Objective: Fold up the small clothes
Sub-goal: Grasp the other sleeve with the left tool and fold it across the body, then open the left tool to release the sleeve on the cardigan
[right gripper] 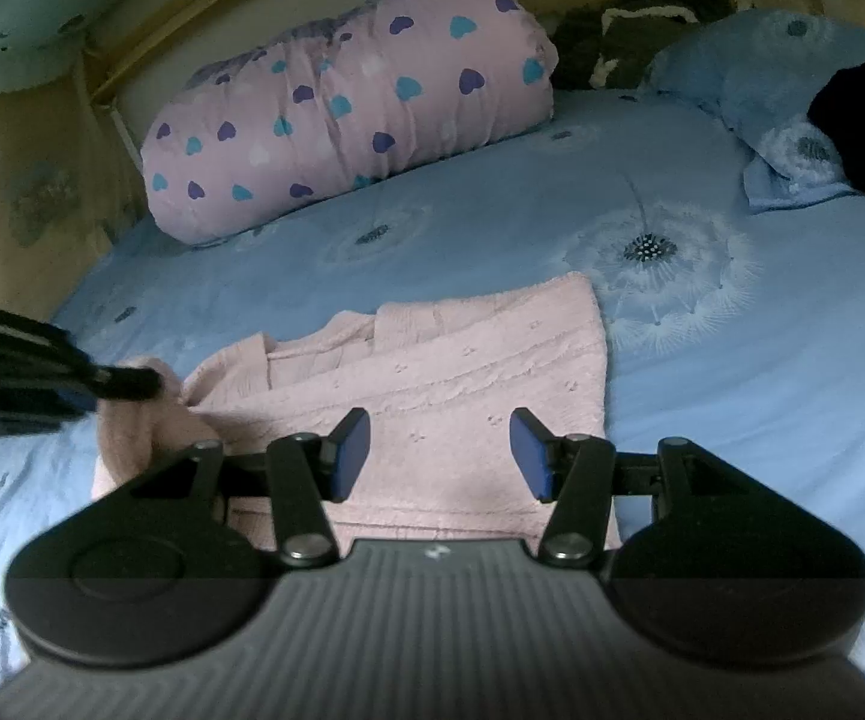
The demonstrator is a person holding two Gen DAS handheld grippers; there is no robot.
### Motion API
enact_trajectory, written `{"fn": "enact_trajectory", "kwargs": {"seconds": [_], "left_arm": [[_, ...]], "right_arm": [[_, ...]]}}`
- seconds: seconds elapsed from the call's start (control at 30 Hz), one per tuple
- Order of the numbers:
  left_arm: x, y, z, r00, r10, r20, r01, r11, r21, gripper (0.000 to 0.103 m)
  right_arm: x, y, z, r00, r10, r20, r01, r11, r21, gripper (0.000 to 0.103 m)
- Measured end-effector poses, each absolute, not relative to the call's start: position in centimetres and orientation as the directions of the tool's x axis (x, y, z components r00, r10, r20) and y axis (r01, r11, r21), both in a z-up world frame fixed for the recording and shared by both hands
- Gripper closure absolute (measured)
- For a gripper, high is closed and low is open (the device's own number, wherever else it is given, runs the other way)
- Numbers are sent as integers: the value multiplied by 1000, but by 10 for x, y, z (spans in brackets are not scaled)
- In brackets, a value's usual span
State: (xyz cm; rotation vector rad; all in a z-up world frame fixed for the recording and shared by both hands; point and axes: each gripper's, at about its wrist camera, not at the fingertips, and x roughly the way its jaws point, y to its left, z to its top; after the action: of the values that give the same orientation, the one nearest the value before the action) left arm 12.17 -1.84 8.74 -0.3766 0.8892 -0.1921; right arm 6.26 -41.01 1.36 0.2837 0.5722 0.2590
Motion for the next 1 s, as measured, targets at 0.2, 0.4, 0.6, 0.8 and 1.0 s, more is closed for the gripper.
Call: {"fn": "enact_trajectory", "kwargs": {"seconds": [0.2,0.4,0.6,0.8,1.0], "left_arm": [[112,-15,80,600,-292,-745,24,937,-348,50],[87,-7,97,647,-213,-732,62,972,-228,31],[61,24,89,665,-174,-726,13,975,-221,27],[50,42,66,692,-83,-717,-23,990,-137,27],[58,47,42,693,-83,-716,11,994,-104,27]], "right_arm": [[64,-407,12,802,325,-502,-170,928,330,49],[64,-397,7,788,338,-515,-197,930,309,49],[61,-387,4,774,358,-522,-235,928,288,49],[60,-377,-2,757,375,-536,-261,924,279,49],[57,-359,-10,727,397,-560,-306,918,253,49]]}}
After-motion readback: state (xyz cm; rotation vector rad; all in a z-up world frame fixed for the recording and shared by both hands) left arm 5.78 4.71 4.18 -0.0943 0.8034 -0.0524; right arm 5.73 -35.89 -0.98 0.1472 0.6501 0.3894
